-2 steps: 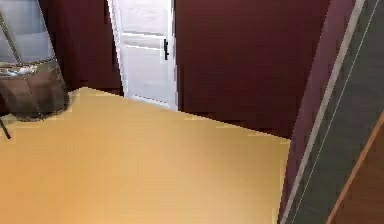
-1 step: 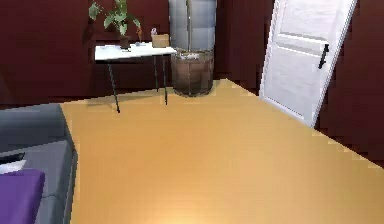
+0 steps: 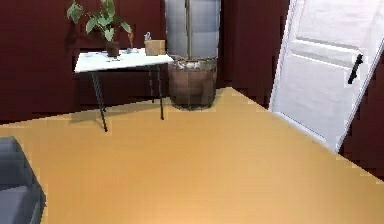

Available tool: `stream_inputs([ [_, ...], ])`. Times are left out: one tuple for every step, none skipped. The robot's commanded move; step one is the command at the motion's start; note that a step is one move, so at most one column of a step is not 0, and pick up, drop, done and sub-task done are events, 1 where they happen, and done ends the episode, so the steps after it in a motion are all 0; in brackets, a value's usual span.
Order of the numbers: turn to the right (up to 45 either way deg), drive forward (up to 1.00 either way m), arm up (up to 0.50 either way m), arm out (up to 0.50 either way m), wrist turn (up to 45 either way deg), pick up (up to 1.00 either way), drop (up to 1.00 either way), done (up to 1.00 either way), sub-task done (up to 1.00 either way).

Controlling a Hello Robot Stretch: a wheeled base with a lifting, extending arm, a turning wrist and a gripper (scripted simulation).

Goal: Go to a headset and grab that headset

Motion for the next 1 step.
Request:
stream_inputs([
  [-45.0, 0.00, 0.00, 0.00, 0.0, 0.00, 0.00, 0.00, 0.00],
])
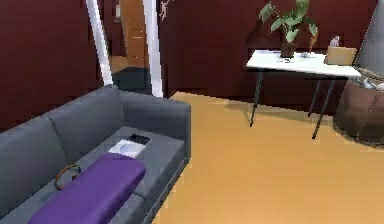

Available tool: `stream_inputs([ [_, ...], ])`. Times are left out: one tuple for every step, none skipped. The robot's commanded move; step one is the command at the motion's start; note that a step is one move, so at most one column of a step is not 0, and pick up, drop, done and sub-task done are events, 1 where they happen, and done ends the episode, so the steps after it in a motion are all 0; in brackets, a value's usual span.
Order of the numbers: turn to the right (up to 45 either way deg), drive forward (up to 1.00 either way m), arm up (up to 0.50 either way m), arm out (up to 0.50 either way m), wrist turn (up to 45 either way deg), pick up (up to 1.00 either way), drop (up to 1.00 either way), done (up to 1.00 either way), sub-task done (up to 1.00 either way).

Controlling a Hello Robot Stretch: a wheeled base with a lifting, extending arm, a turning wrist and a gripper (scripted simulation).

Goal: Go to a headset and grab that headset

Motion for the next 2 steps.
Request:
stream_inputs([
  [-45.0, 0.00, 0.00, 0.00, 0.0, 0.00, 0.00, 0.00, 0.00],
  [-45.0, 0.00, 0.00, 0.00, 0.0, 0.00, 0.00, 0.00, 0.00],
])
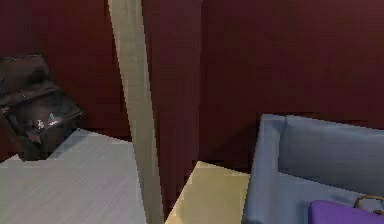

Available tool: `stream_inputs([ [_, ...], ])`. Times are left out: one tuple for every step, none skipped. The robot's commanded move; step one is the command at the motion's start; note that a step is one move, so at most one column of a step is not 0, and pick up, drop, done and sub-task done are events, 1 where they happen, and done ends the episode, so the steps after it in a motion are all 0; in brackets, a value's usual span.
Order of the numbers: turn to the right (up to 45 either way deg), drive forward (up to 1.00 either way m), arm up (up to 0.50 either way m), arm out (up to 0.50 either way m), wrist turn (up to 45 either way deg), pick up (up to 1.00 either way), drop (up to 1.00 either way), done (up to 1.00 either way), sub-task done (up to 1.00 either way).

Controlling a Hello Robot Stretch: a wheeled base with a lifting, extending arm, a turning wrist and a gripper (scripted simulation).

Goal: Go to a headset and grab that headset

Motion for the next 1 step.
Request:
stream_inputs([
  [-36.0, 0.00, 0.00, 0.00, 0.0, 0.00, 0.00, 0.00, 0.00],
])
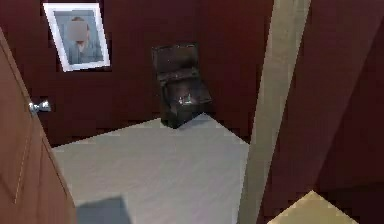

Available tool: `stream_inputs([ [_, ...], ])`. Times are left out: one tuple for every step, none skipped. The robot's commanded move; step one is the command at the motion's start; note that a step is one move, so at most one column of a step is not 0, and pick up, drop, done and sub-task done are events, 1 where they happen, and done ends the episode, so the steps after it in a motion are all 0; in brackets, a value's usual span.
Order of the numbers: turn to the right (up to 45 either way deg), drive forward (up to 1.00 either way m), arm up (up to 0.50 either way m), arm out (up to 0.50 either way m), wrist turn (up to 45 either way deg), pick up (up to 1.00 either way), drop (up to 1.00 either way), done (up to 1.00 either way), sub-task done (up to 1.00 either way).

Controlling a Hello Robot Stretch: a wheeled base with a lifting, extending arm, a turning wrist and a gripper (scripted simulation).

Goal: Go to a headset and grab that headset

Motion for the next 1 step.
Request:
stream_inputs([
  [45.0, 0.00, 0.00, 0.00, 0.0, 0.00, 0.00, 0.00, 0.00],
])
